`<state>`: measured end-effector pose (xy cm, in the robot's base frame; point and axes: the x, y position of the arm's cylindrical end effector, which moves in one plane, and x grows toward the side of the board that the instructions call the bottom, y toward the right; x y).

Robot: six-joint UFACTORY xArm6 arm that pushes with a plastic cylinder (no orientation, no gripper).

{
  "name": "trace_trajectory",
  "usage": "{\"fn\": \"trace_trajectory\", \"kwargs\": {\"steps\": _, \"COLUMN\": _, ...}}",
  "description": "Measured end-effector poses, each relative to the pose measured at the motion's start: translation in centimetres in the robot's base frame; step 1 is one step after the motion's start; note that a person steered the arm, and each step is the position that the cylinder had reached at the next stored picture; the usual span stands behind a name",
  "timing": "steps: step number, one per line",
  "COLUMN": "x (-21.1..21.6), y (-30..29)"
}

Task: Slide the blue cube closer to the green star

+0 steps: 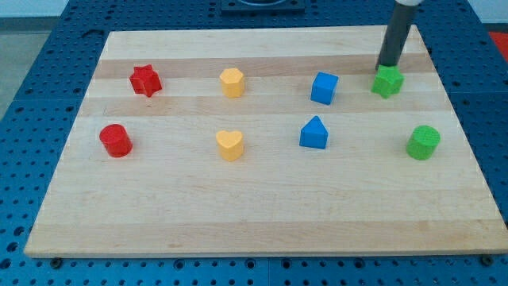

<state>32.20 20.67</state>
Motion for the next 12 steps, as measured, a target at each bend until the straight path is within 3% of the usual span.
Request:
{"fn": "trace_trajectory", "kwargs": {"steps": 4, "x": 2.2, "y": 0.4}}
{"fn": "trace_trajectory", "kwargs": {"steps": 6, "x": -2.6, "y": -5.7}}
{"fn": "trace_trajectory", "kwargs": {"steps": 9, "x": -2.7, "y": -10.2}}
{"fn": "trace_trajectory", "kwargs": {"steps": 10, "x": 1.2, "y": -9.5}}
{"fn": "trace_trajectory", "kwargs": {"steps": 12, "x": 1.5, "y": -9.4}}
